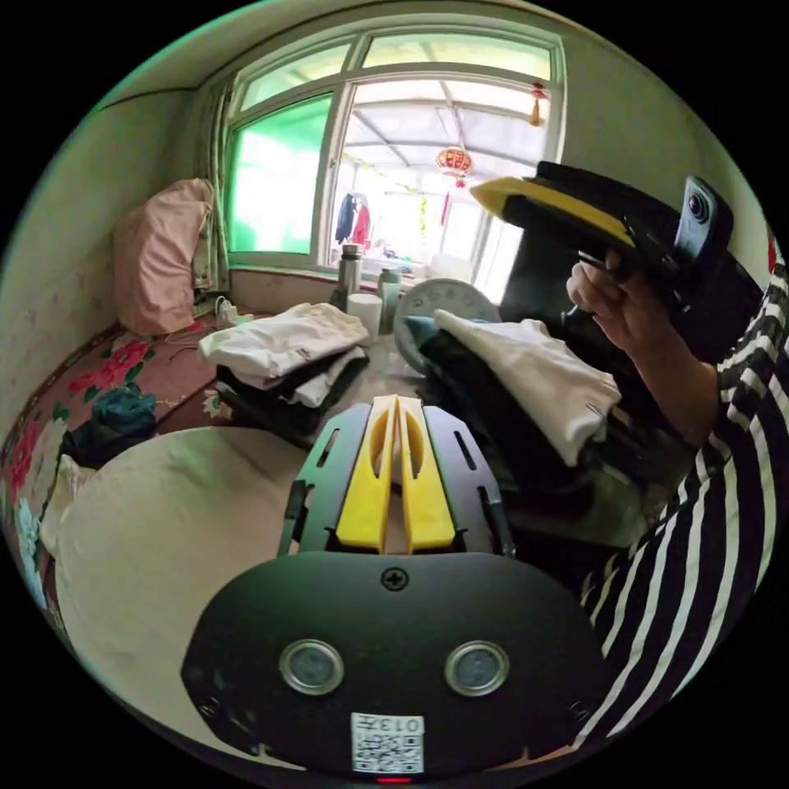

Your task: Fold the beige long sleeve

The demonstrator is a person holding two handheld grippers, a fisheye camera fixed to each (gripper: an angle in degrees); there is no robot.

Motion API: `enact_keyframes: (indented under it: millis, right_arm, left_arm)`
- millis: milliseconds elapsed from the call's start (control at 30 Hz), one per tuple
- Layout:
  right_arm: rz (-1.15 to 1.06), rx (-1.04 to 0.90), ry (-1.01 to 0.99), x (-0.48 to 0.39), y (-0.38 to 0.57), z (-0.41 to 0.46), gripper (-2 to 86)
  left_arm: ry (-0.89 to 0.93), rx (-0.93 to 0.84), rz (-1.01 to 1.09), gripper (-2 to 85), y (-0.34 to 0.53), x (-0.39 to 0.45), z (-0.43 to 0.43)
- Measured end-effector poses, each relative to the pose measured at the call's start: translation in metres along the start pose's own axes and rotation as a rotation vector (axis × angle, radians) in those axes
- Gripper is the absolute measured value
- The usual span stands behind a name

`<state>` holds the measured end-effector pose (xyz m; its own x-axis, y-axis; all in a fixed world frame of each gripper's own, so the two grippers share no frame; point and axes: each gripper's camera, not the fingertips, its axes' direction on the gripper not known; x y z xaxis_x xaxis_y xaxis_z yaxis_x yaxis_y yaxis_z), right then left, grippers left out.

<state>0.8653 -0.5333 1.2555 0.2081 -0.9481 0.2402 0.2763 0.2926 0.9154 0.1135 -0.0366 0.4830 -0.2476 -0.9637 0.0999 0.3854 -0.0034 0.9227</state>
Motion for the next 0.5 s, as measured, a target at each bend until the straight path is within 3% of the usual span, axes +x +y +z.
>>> enact_keyframes:
  millis: [167,367,500]
  right_arm:
    - [0.134,-0.280,0.140,-0.053,0.071,-0.076,1.8]
    - [0.180,-0.561,0.290,-0.086,0.167,-0.163,10.8]
    - [0.379,-0.645,0.394,-0.076,0.237,-0.220,12.3]
  left_arm:
    - [-0.052,-0.031,0.122,0.3,0.034,0.075,-0.011]
    - [0.056,-0.005,0.164,9.0,0.041,0.135,-0.006]
    - [0.147,-0.019,0.251,13.3,0.027,0.179,0.004]
